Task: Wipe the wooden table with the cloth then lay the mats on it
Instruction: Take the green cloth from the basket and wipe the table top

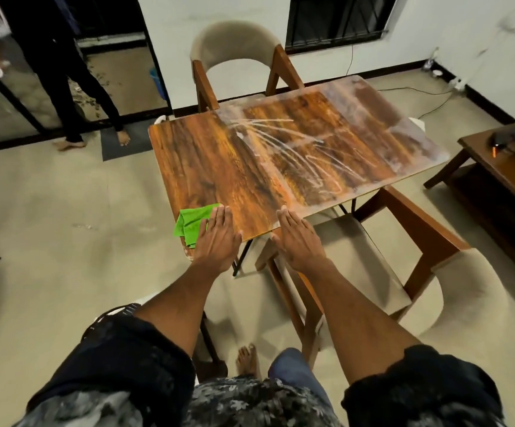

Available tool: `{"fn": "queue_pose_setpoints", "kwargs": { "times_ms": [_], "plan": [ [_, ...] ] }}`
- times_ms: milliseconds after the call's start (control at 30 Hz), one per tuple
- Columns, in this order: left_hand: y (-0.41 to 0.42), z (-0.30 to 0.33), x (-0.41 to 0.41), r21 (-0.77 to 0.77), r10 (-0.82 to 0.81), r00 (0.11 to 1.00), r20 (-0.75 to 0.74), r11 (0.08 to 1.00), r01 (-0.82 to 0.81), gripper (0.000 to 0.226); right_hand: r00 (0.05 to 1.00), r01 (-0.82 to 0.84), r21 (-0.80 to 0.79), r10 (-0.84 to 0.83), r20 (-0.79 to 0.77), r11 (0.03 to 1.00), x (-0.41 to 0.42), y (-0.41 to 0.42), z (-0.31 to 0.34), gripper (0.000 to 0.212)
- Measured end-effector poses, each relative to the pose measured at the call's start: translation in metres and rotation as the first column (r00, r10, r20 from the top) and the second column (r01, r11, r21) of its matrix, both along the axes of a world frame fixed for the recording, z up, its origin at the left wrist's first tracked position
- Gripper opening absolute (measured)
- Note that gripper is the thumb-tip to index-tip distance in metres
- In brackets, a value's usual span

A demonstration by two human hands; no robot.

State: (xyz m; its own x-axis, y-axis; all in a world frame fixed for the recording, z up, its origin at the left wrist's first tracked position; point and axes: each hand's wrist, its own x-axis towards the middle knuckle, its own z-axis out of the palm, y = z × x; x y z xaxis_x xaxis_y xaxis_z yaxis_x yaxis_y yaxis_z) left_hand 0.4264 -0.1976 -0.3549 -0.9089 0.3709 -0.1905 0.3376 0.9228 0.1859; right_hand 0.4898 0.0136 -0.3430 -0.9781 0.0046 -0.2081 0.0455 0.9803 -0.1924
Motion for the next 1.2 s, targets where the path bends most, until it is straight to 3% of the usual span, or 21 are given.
{"fn": "queue_pose_setpoints", "kwargs": {
  "times_ms": [333, 500, 700, 967, 1067, 1200],
  "plan": [
    [-0.019, -0.055, -0.036, -0.028, 0.139, 0.988, 0.061, 0.990, -0.137, 0.068, 0.981, -0.167, 0.002, 0.166, 0.096, 0.986, -0.081, -0.005, -0.049, 0.068],
    [-0.046, -0.079, -0.057, -0.058, 0.261, 0.962, 0.084, 0.965, -0.257, 0.077, 0.958, -0.245, -0.119, 0.259, 0.122, 0.962, -0.136, -0.030, -0.088, 0.069],
    [-0.082, -0.126, -0.081, -0.058, 0.467, 0.879, 0.100, 0.884, -0.463, 0.067, 0.922, -0.337, -0.230, 0.370, 0.116, 0.913, -0.182, -0.092, -0.155, 0.071],
    [-0.112, -0.217, -0.104, 0.244, 0.724, 0.688, 0.055, 0.658, -0.712, 0.056, 0.920, -0.391, -0.132, 0.388, -0.052, 0.911, -0.246, -0.158, -0.241, 0.071],
    [-0.114, -0.241, -0.100, 0.331, 0.755, 0.654, 0.048, 0.606, -0.723, 0.055, 0.933, -0.357, -0.108, 0.349, -0.084, 0.928, -0.232, -0.176, -0.258, 0.071],
    [-0.108, -0.245, -0.104, 0.485, 0.808, 0.589, 0.007, 0.512, -0.709, 0.054, 0.878, -0.478, -0.131, 0.469, -0.091, 0.869, -0.203, -0.182, -0.251, 0.071]
  ]
}}
